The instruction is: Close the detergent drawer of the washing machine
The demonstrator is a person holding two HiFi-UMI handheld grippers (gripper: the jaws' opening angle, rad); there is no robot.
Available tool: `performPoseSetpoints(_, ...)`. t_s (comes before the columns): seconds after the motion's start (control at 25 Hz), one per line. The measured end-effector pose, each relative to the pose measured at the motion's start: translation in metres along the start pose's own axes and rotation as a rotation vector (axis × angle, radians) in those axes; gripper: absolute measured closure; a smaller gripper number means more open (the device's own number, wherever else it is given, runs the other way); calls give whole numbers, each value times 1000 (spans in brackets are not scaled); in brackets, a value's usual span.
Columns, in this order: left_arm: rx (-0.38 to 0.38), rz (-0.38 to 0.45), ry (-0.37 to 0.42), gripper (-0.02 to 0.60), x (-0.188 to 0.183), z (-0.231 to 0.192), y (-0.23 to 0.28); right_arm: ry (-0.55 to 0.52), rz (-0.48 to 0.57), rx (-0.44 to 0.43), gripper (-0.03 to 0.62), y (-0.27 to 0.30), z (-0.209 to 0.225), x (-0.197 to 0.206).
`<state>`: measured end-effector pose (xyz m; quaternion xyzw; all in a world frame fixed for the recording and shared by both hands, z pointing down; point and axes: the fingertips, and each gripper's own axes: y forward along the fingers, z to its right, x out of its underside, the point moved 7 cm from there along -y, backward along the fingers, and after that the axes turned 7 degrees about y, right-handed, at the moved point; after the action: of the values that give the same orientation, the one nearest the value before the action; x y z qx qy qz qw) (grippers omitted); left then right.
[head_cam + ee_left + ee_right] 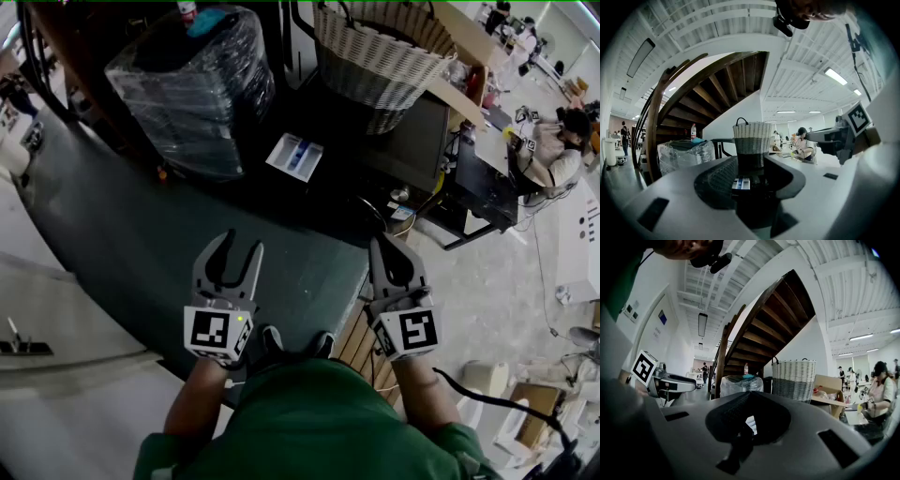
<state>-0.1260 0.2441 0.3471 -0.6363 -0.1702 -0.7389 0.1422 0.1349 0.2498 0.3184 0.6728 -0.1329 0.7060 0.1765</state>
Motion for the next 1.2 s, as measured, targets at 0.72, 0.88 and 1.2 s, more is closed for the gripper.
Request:
performPoseSetpoints(0.72,61,-35,-50,388,50,-49,-18,-54,-58,112,571,20,-56,8)
performPoseSetpoints(0.88,97,-57,-57,388,77,-59,-12,-74,-70,154,569,23,-70,7)
performPoseSetpoints(1.2,130,-113,-59,388,111,-64,12,-69,-97,198,569,31,-70,16)
